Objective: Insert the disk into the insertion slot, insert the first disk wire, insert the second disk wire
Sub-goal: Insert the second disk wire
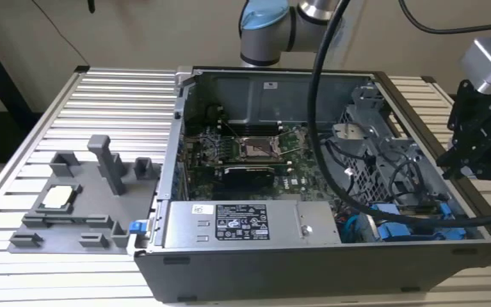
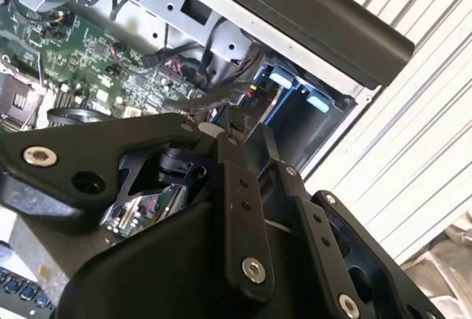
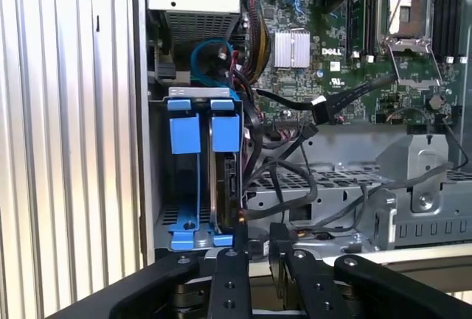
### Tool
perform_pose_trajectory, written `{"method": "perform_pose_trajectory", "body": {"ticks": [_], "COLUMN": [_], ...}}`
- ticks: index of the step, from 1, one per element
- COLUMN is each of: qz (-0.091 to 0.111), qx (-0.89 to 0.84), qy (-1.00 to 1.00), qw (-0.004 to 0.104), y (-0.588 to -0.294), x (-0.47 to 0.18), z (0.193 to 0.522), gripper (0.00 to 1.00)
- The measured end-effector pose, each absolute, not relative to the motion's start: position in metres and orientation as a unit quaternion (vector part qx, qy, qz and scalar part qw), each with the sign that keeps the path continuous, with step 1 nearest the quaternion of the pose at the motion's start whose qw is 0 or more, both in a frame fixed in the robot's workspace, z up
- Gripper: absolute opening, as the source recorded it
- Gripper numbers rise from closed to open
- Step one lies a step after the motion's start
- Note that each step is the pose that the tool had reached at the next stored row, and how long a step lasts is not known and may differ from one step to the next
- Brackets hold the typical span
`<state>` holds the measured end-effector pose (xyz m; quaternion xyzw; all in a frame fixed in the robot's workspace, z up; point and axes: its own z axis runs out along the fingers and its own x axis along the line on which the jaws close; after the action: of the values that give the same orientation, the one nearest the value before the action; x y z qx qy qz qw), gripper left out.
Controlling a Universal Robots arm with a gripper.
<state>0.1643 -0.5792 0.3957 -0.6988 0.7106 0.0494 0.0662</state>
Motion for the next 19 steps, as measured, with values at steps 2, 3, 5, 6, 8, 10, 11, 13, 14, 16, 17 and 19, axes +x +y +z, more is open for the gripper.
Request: {"method": "perform_pose_trajectory", "body": {"ticks": [2,3,5,6,8,10,11,13,14,16,17,19], "qz": [0.049,0.049,0.049,0.049,0.048,0.047,0.047,0.046,0.044,0.042,0.041,0.038], "qx": [-0.699,-0.699,-0.699,-0.699,-0.699,-0.699,-0.699,-0.699,-0.699,-0.699,-0.699,-0.7], "qy": [0.711,0.711,0.711,0.711,0.711,0.711,0.711,0.711,0.711,0.71,0.71,0.71], "qw": [0.066,0.066,0.066,0.066,0.065,0.064,0.064,0.065,0.066,0.067,0.067,0.068], "y": [-0.571,-0.566,-0.557,-0.552,-0.544,-0.54,-0.538,-0.537,-0.537,-0.537,-0.537,-0.537], "x": [0.164,0.164,0.163,0.163,0.162,0.159,0.156,0.148,0.143,0.134,0.13,0.121], "z": [0.396,0.396,0.396,0.396,0.396,0.395,0.395,0.395,0.395,0.394,0.394,0.393], "gripper": [0.27,0.27,0.27,0.27,0.27,0.27,0.27,0.27,0.27,0.27,0.27,0.27]}}
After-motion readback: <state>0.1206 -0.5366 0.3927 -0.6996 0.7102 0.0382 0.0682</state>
